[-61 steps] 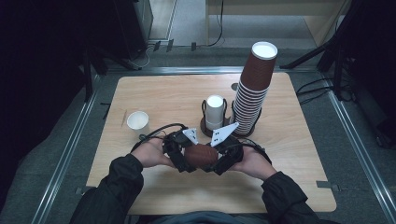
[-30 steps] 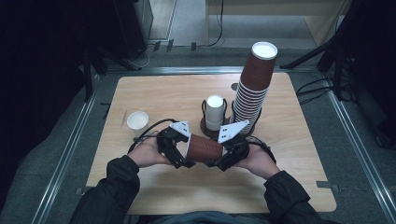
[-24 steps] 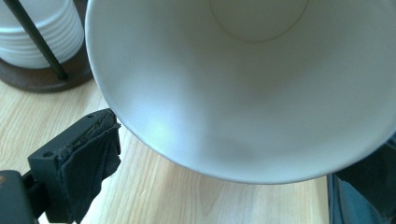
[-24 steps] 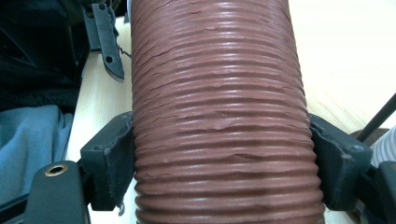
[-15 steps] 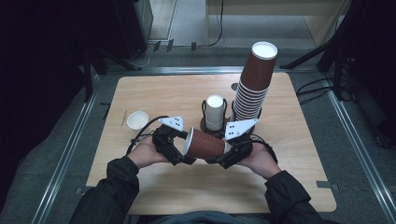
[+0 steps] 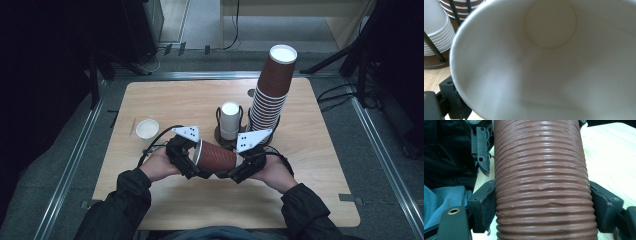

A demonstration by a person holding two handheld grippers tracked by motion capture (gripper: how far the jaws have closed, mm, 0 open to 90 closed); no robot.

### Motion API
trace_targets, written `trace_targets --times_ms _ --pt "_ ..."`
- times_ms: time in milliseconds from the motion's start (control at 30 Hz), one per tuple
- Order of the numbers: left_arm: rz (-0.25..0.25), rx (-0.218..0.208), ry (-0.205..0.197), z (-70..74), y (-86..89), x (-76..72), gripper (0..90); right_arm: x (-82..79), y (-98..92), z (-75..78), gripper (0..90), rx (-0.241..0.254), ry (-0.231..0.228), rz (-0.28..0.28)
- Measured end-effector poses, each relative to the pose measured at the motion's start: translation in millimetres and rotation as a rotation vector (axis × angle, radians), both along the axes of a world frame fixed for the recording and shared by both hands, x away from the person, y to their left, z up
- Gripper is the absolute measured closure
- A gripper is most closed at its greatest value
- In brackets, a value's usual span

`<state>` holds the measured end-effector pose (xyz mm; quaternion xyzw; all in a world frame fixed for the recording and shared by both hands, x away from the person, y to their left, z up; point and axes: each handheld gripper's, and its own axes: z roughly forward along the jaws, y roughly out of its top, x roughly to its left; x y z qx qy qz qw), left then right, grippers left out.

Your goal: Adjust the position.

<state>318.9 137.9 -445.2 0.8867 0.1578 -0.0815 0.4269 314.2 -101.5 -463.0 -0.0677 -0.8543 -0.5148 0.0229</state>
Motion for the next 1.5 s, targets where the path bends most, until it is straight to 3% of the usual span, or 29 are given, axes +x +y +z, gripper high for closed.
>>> trace_targets --times_ms 100,500,733,867,1100,1367,1500 --pt "-0.003 -0.021 0.004 1.9 3.0 0.8 7.1 -0.5 0.2 -0.7 19.9 -0.010 -0.002 0.009" --pt "-0.014 0.009 0.004 3.3 2.7 0.1 9.8 -0.8 1.6 -1.4 19.7 -0.022 0.005 0.012" --pt "0.001 0.012 -0.010 7.8 7.8 0.8 9.8 0.8 1.2 -2.0 15.7 -0.059 0.055 0.000" --pt "0.013 0.027 -0.021 11.7 14.3 2.4 10.0 2.7 -0.7 -4.0 15.4 -0.091 0.057 -0.018" --pt "0.020 0.101 -0.047 12.7 16.7 3.5 10.3 5.4 -1.5 -10.2 15.4 -0.140 0.068 -0.041" --pt "0.006 0.245 -0.080 5.4 7.5 4.6 10.3 7.1 -2.7 -12.5 15.3 -0.164 0.066 -0.062" --pt "0.006 0.295 -0.092 0.1 2.7 5.1 10.3 7.3 -1.9 -14.2 15.4 -0.181 0.061 -0.059"
